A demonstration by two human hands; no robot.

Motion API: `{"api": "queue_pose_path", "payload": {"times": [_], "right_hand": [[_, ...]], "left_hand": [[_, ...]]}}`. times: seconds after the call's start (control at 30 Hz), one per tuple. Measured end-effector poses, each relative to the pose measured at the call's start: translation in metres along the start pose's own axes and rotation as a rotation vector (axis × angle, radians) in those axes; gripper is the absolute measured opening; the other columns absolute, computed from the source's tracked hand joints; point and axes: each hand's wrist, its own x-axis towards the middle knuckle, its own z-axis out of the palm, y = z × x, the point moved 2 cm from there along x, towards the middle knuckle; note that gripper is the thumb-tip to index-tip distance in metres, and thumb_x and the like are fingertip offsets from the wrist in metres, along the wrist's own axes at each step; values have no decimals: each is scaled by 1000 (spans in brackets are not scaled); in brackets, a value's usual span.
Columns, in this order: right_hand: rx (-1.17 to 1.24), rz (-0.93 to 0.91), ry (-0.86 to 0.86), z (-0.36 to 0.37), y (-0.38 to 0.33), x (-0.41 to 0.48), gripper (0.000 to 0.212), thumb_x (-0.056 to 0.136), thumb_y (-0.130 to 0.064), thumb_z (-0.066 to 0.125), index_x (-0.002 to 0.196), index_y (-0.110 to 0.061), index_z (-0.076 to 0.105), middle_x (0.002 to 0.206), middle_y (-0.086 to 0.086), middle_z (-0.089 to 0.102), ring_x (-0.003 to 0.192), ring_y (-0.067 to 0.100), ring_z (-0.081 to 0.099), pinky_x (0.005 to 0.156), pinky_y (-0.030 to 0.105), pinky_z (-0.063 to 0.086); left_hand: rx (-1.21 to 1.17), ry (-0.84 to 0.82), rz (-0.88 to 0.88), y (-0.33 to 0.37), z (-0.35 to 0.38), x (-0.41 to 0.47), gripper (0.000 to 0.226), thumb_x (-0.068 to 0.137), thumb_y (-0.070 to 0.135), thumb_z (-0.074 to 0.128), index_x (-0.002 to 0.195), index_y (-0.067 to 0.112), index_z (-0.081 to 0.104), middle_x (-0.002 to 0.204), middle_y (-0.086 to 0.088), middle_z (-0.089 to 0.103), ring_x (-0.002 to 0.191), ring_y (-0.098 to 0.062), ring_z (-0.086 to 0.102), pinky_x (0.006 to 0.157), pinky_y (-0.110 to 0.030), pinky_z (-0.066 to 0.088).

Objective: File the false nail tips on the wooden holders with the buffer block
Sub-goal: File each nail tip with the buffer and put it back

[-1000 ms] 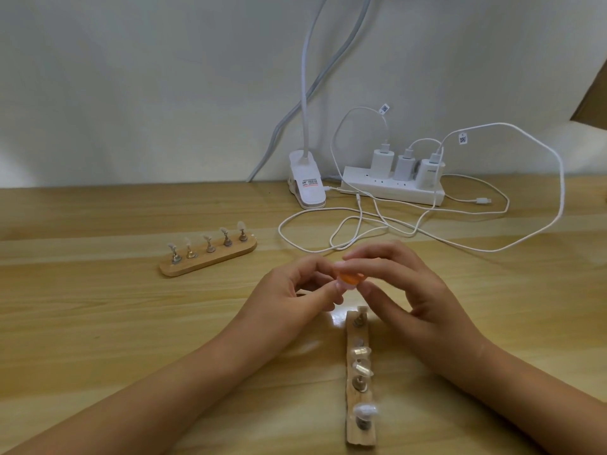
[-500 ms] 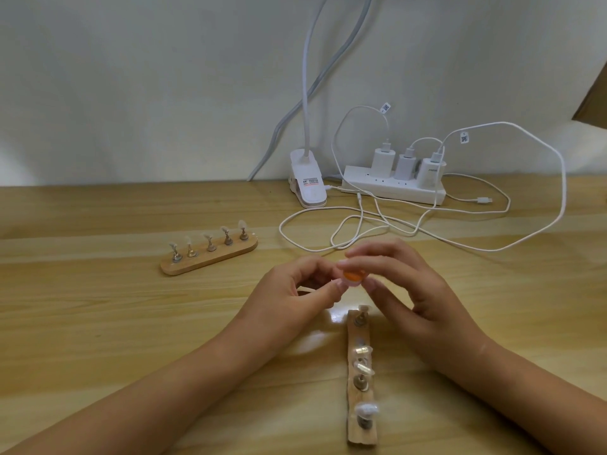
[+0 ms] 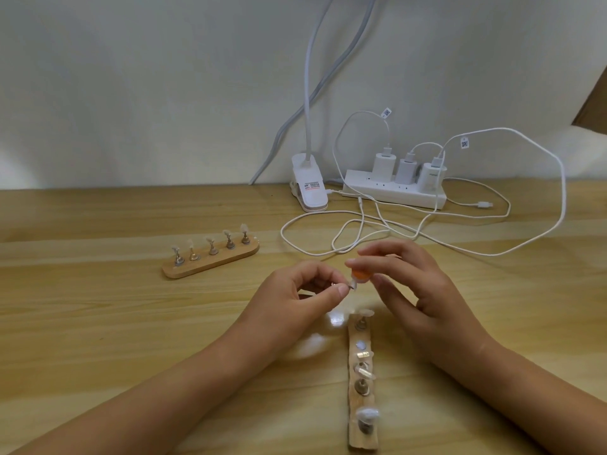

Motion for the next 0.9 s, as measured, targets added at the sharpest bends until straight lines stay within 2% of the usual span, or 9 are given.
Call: {"api": "queue_pose_path", "payload": {"times": [0.1, 0.23, 0.3, 0.4, 0.47, 0.57, 0.7, 0.83, 0.9], "right_hand": [[13, 0, 30, -1, -2, -1, 31, 91, -3, 56, 111, -21, 72, 115, -5, 59, 115, 16, 56, 99, 26, 42], [119, 123, 69, -2, 2, 3, 28, 94, -1, 61, 116, -16, 68, 111, -1, 62, 111, 16, 60, 99, 40, 47], [176, 165, 106, -5, 2, 4, 32, 94, -1, 60, 123, -14, 64, 115, 3, 61, 112, 18, 61, 100, 38, 48], [103, 15, 111, -3, -7, 2, 28, 94, -3, 59, 121, -10, 65, 112, 7, 60, 112, 14, 58, 99, 25, 45], [54, -57, 70, 1, -11, 0, 29, 92, -5, 59, 119, -11, 66, 111, 4, 58, 111, 16, 57, 98, 28, 45], [-32, -77, 48, 3, -8, -1, 27, 94, -9, 58, 120, -12, 68, 112, 4, 57, 110, 22, 58, 94, 40, 48], [-90, -159, 11, 4, -12, -6, 29, 97, -15, 51, 122, -15, 66, 114, 1, 55, 109, 22, 57, 95, 30, 45], [-62, -55, 70, 4, -6, -1, 25, 94, -12, 59, 117, -13, 68, 111, 2, 59, 108, 20, 58, 93, 37, 47], [-9, -26, 77, 3, -6, 0, 25, 93, -15, 61, 117, -18, 66, 111, 0, 60, 110, 15, 56, 93, 33, 46]], "left_hand": [[5, 8, -6, -1, 0, 1, 8, 87, 17, 69, 83, 24, 71, 68, 17, 62, 68, 4, 56, 64, -10, 43], [-37, 4, -2, -1, -1, 1, 10, 87, 16, 70, 85, 26, 71, 74, 12, 67, 72, 0, 61, 71, -13, 48], [-52, -1, 3, -1, 0, 1, 10, 86, 17, 70, 88, 26, 71, 79, 9, 69, 76, -2, 63, 74, -15, 50], [-81, 13, -4, -1, 0, 2, 11, 84, 17, 72, 93, 25, 71, 80, 6, 70, 78, -5, 64, 78, -24, 54], [-63, 24, -1, -2, -1, 2, 9, 84, 17, 72, 91, 24, 72, 79, 7, 69, 76, -4, 63, 77, -25, 53], [-37, 20, 2, -4, -1, 2, 7, 85, 18, 71, 87, 25, 73, 75, 11, 67, 73, -1, 62, 72, -19, 52], [-20, 2, 12, -5, 0, 2, 7, 83, 30, 70, 88, 26, 71, 74, 13, 66, 73, 0, 61, 71, -18, 50], [-3, -8, 7, -7, -1, 3, 6, 89, 22, 69, 87, 28, 71, 76, 11, 66, 75, -3, 61, 77, -31, 53], [6, -14, 13, -7, -1, 3, 9, 90, 21, 67, 88, 29, 70, 77, 11, 66, 75, -3, 62, 77, -29, 53]]}}
